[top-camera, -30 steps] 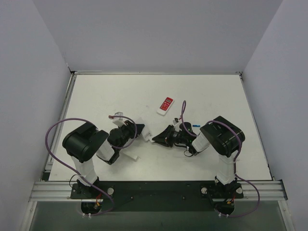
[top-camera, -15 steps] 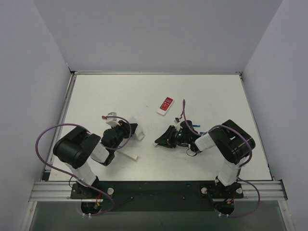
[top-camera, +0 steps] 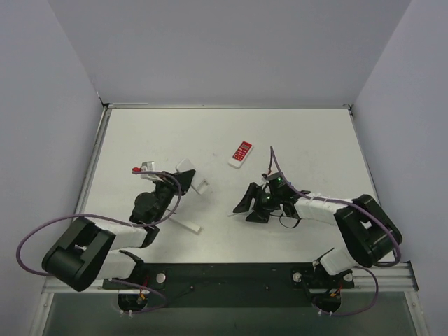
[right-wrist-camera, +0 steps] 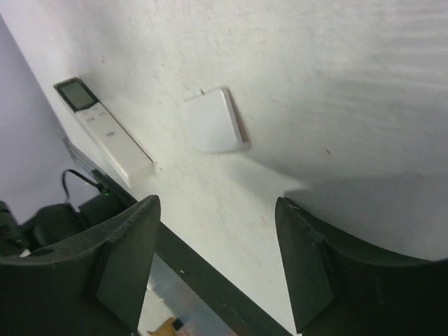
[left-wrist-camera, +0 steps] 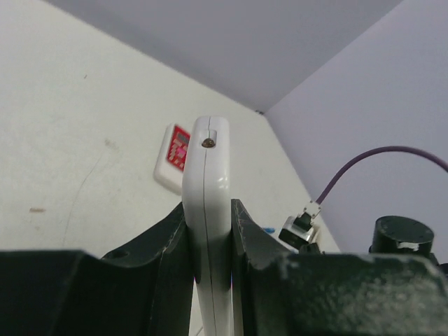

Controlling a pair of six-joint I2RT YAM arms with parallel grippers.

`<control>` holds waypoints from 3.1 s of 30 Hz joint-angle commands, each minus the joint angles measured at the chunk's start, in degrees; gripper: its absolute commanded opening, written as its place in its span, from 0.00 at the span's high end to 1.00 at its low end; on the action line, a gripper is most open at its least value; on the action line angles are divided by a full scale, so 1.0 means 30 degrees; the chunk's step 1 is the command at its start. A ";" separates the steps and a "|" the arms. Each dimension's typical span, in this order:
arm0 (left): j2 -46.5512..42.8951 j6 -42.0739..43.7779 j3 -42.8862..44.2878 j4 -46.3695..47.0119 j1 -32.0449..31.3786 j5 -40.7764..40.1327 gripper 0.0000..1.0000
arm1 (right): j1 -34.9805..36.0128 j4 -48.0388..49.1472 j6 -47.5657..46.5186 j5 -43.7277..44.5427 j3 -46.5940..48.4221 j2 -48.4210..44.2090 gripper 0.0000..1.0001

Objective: Load the batteries into the remote control

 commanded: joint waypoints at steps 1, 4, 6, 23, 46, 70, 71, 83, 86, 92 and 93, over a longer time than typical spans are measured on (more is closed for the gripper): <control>-0.4310 -0.0493 0.0479 -0.2750 0.0180 0.0356 1.00 | -0.0204 -0.7081 -0.3348 0.3337 0.0295 -0.3525 0.32; -0.7096 -0.0613 0.1329 -0.8080 0.0297 0.0791 1.00 | -0.0232 -1.0712 -0.5868 0.6721 0.1670 -0.6426 0.13; -0.8188 -0.0728 0.1742 -0.9448 0.0269 0.1087 1.00 | -0.0320 -1.2305 -0.6842 0.8724 0.2781 -0.8325 0.04; -1.5488 -0.2781 0.1098 -1.5344 0.1060 0.6272 1.00 | -0.4124 -1.8230 -0.7962 1.4302 0.6685 -0.9190 0.16; -1.3847 -0.2634 -0.0485 -1.1505 0.1030 0.7504 1.00 | -0.6238 -1.2079 -0.2920 1.3508 0.3931 -0.2185 0.64; -1.2382 -0.2721 -0.0133 -1.0976 0.1001 0.7621 1.00 | -0.6619 -1.1786 -0.2745 1.3128 0.3287 -0.1101 0.79; -1.2324 -0.2721 -0.0104 -1.1006 0.1001 0.7621 1.00 | -0.6619 -1.1727 -0.2745 1.3099 0.3141 -0.1043 0.80; -1.1767 -0.3073 0.0451 -1.1387 0.1001 0.8266 1.00 | -0.5332 -1.2341 -0.3971 1.2367 0.2320 -0.3497 1.00; -1.1533 -0.3132 0.0657 -1.1591 0.1001 0.8499 1.00 | -0.3870 -1.2517 -0.5084 1.2569 0.2640 -0.4757 1.00; -1.0860 -0.3161 0.1594 -1.2674 0.0972 0.9437 1.00 | 0.0055 -1.1086 -1.0177 1.3274 0.3958 -0.7923 1.00; -1.0656 -0.3190 0.1740 -1.2705 0.0972 0.9583 1.00 | 0.0756 -1.0676 -1.1056 1.3216 0.4105 -0.8304 1.00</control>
